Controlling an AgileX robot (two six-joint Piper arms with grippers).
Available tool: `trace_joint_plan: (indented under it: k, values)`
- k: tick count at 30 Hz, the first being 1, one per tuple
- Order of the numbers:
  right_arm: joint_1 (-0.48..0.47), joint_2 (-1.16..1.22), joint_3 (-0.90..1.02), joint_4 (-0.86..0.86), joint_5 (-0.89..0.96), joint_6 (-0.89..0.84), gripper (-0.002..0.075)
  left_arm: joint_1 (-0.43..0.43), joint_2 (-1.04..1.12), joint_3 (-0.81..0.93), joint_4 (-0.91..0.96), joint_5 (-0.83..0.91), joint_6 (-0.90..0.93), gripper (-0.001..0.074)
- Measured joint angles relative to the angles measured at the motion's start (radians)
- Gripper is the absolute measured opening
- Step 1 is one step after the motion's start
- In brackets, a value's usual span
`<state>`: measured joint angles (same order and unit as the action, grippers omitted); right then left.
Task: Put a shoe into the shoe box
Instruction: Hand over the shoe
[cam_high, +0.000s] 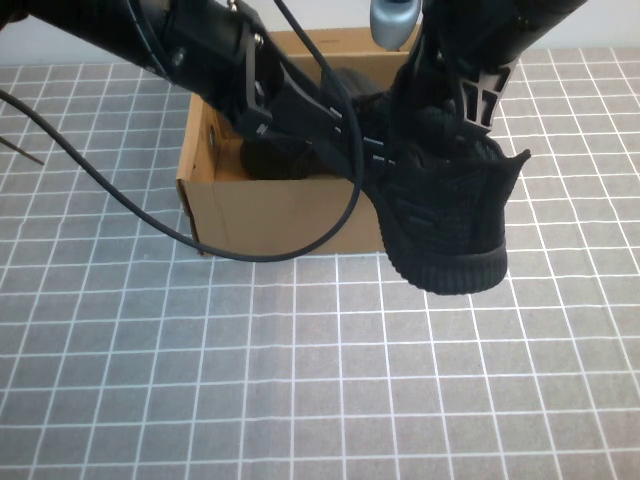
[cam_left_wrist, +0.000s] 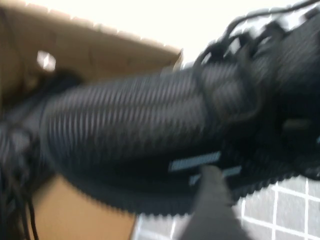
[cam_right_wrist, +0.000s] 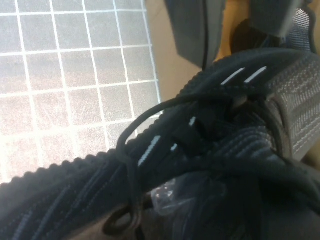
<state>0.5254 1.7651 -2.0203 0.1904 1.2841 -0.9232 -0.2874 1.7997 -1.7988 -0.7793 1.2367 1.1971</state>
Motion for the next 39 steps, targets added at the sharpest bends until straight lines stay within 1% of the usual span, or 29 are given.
trace_joint_plan:
  k: [1,4,9,16,20,27,32,36,37,39]
  values:
    - [0.000,0.000,0.000,-0.002,0.000,-0.007,0.0014,0.000,0.000,0.000,-0.021,0.000,0.032,0.0421]
    - [0.000,0.000,0.000,-0.006,0.000,-0.040,0.0014,0.000,0.000,0.000,-0.084,0.000,0.120,0.0478]
    - [0.000,0.000,0.000,0.010,0.000,-0.134,0.0014,-0.032,0.000,0.000,-0.112,-0.002,0.201,0.0494]
    - [0.000,0.000,0.000,0.078,0.000,-0.326,0.0014,-0.101,0.000,0.000,-0.043,-0.004,0.220,0.0461]
    - [0.000,0.000,0.000,0.087,0.000,-0.408,0.0014,-0.108,0.000,0.000,-0.034,-0.004,0.220,0.0456]
    - [-0.009,0.000,0.002,0.112,0.000,-0.469,0.0014,-0.110,0.000,0.024,-0.031,-0.010,0.240,0.0445]
    - [-0.010,0.007,0.002,0.125,0.021,-0.495,0.0013,-0.110,0.000,0.086,-0.051,-0.017,0.320,0.0405]
    - [-0.010,0.009,0.004,0.130,0.025,-0.497,0.0013,-0.110,0.000,0.100,-0.062,-0.020,0.354,0.0375]
    - [-0.010,0.009,0.004,0.134,0.025,-0.497,0.0013,-0.110,0.000,0.100,-0.063,-0.020,0.356,0.0359]
    - [-0.010,0.009,0.004,0.139,0.025,-0.497,0.0013,-0.110,0.000,0.100,-0.064,-0.024,0.360,0.0302]
